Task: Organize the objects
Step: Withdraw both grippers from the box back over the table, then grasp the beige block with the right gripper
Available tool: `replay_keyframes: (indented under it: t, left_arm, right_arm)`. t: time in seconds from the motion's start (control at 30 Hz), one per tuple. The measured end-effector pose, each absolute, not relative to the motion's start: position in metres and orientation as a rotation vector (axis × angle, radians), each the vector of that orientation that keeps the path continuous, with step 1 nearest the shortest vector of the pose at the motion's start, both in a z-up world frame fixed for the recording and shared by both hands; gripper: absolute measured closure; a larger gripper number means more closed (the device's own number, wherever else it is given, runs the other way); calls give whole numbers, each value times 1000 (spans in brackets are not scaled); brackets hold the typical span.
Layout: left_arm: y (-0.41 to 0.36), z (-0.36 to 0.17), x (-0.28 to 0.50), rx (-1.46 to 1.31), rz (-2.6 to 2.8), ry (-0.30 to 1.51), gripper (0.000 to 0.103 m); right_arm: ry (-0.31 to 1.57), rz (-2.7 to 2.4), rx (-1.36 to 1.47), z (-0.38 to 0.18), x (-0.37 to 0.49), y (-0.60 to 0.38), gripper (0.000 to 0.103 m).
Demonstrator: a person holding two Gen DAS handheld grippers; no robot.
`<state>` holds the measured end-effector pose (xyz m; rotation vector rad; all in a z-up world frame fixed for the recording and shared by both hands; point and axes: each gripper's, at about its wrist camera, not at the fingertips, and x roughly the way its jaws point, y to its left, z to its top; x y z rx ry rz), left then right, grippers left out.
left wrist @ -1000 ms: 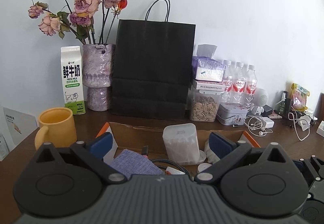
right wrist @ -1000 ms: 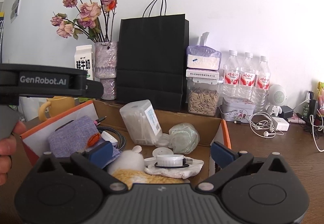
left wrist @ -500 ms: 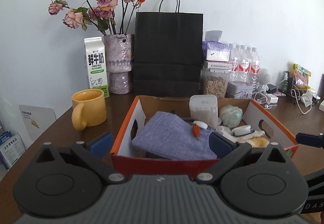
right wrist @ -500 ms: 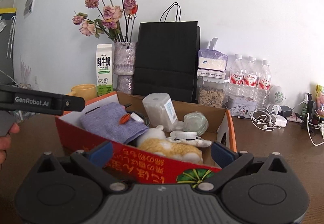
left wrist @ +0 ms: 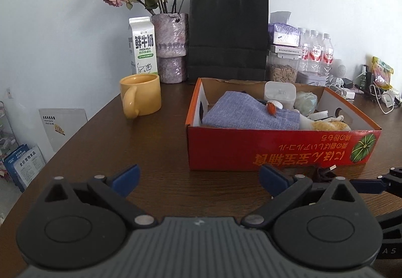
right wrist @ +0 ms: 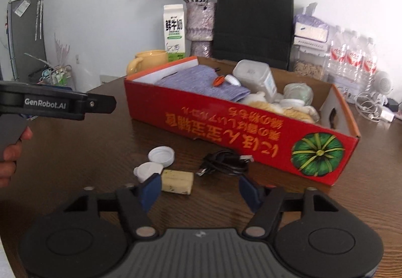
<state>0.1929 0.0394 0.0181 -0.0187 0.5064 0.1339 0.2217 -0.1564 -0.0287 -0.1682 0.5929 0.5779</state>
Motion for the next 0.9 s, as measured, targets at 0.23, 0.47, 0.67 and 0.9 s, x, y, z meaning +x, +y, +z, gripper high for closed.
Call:
replay_keyframes:
  t: [0.23,0.47,0.67,0.9]
  left_arm:
    - [44,13,184,-38,123,523,0]
    - [44,9,183,-46,104,536,0]
    - [39,7,184,-47,95,547,0]
    - [28,4,190,-41,79,569,0]
  right_arm:
    - [645,614,-166,-35,226,-140,60]
    - [633,618,-167,-37,227,-136,72]
    - [599,625,-164,-35,223,-138,72]
    - [524,606,-141,-29,215,-150,72]
